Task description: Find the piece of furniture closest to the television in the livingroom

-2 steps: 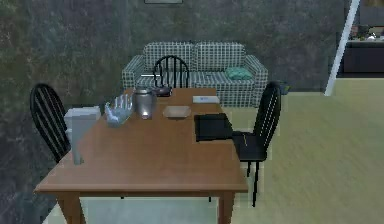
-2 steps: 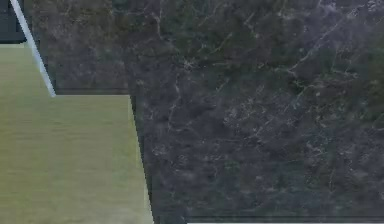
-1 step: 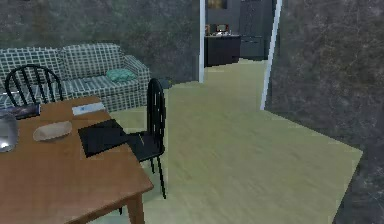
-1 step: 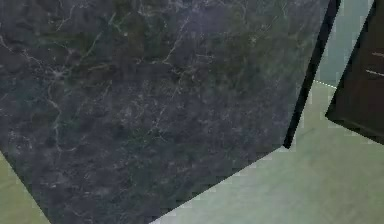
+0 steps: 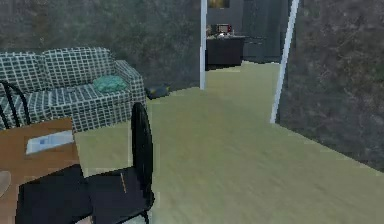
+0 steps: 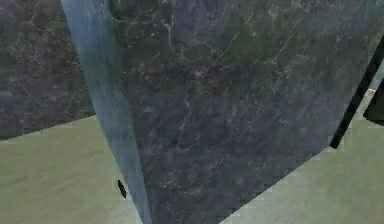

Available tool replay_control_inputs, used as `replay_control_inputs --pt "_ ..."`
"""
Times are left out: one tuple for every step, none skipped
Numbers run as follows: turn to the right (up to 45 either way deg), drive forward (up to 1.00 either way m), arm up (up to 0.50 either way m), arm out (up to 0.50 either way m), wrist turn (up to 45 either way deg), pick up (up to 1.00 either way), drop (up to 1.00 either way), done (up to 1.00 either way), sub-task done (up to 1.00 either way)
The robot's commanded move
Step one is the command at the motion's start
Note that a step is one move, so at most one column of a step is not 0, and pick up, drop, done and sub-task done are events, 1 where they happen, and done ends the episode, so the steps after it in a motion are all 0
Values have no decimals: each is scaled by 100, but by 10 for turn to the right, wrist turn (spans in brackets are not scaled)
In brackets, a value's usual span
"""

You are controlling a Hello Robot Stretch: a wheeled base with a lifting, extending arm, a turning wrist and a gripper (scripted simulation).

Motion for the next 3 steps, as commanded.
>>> replay_control_inputs --pt "-450 0 0 0 0 0 0 0 0" --pt "-450 0 0 0 0 0 0 0 0" --pt "-360 0 0 0 0 0 0 0 0"
